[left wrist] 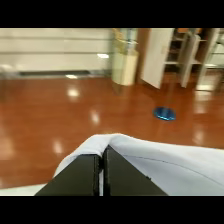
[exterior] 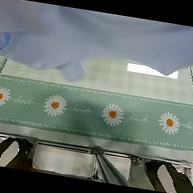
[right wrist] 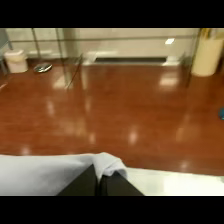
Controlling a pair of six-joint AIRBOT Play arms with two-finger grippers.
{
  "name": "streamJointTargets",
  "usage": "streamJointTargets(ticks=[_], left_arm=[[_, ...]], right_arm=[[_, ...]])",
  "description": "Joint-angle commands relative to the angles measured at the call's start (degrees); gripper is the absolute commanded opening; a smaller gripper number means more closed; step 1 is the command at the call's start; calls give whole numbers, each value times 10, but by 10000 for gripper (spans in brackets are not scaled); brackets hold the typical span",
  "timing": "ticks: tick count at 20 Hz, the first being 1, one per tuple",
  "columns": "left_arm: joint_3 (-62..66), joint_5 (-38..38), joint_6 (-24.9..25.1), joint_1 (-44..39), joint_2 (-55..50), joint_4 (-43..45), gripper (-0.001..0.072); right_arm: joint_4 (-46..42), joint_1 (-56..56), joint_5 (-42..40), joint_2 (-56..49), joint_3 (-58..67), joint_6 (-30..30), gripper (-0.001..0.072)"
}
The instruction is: Fold the shirts.
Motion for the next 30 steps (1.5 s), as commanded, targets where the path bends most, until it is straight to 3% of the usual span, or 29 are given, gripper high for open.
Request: streamJointTargets(ticks=[1,7,10,15,19,24,26,30], left_arm=[[12,-24,-17,-26,78,114,18],[-15,-113,-52,-140,119,236,18],[-108,-118,-61,-145,110,240,18],[-284,-100,-72,-145,15,201,18],[-317,14,-72,-145,-144,139,18],[-240,149,-92,-145,-381,59,18],[-175,159,-118,-145,-467,58,18],[-74,120,-141,-147,-575,53,18]], right_arm=[[-68,0,37,78,19,16,20],[-109,0,120,112,-7,54,20],[-80,0,130,112,-110,55,20],[10,0,60,75,-336,8,20],[65,0,-29,-45,-424,-49,20],[92,55,-172,-280,-384,-86,20],[95,59,-198,-381,-313,-63,20],[94,58,-168,-521,-184,-27,20]])
